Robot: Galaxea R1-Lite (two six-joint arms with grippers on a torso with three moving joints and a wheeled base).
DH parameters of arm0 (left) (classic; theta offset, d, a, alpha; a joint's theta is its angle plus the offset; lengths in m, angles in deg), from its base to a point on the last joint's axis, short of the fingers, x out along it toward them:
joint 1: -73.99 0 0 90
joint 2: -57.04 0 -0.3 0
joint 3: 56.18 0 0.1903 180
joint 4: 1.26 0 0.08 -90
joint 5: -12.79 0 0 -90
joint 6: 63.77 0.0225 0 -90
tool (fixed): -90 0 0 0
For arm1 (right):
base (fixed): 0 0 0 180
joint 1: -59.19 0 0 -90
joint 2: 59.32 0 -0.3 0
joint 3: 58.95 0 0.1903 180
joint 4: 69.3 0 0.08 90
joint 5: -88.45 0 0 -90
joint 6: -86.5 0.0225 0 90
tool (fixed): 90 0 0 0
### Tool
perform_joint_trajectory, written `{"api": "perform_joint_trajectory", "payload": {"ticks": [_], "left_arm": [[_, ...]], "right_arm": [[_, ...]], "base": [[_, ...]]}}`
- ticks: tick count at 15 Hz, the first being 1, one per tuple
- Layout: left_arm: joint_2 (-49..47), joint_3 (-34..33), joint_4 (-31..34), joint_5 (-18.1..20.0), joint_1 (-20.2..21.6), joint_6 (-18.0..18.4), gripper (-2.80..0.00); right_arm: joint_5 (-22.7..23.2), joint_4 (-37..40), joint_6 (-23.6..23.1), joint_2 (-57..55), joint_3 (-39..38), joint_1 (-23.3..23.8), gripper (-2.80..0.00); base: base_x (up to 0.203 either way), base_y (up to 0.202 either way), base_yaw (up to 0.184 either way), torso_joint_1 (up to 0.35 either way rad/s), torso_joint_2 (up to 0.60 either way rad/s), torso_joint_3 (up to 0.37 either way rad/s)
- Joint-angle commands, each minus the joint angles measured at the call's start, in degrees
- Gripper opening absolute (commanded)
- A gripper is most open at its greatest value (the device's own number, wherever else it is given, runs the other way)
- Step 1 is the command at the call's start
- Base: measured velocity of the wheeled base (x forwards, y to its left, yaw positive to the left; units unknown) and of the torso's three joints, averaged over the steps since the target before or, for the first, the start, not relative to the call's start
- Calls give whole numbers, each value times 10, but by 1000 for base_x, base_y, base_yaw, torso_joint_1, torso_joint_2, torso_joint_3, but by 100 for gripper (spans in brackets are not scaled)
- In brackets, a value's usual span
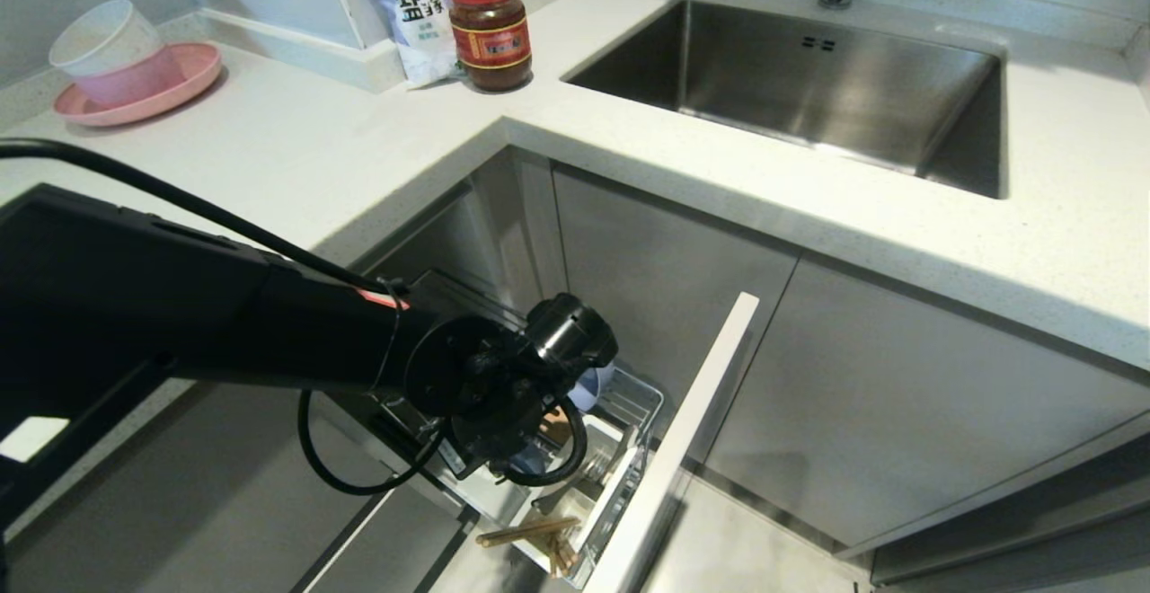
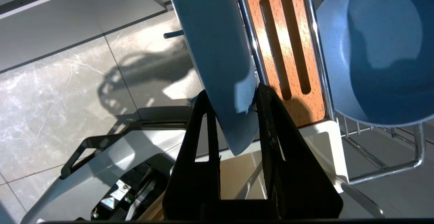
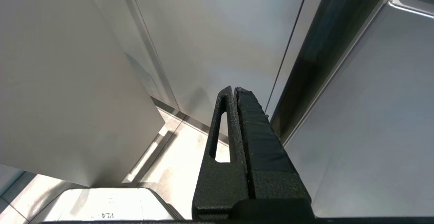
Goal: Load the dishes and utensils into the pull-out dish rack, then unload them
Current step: Take the plate out of the cupboard
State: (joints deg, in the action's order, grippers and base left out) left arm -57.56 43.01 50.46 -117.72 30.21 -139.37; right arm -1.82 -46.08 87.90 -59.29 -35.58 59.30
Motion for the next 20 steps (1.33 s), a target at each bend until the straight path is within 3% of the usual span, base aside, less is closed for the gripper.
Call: {"api": "perform_joint_trajectory", "payload": {"ticks": [1, 14, 20], "left_arm": [[11, 0, 3, -5, -2, -4, -280], [121, 3, 3, -8, -4, 25, -280], [183, 7, 3, -19, -25, 43, -280]], "right_arm": [[0, 0, 0, 2, -1, 1, -280], [0, 0, 0, 2, -1, 1, -280], [0, 0, 0, 2, -1, 0, -280]], "base": [[0, 0, 0, 0, 0, 0], [0, 0, 0, 0, 0, 0], [0, 0, 0, 0, 0, 0]]}}
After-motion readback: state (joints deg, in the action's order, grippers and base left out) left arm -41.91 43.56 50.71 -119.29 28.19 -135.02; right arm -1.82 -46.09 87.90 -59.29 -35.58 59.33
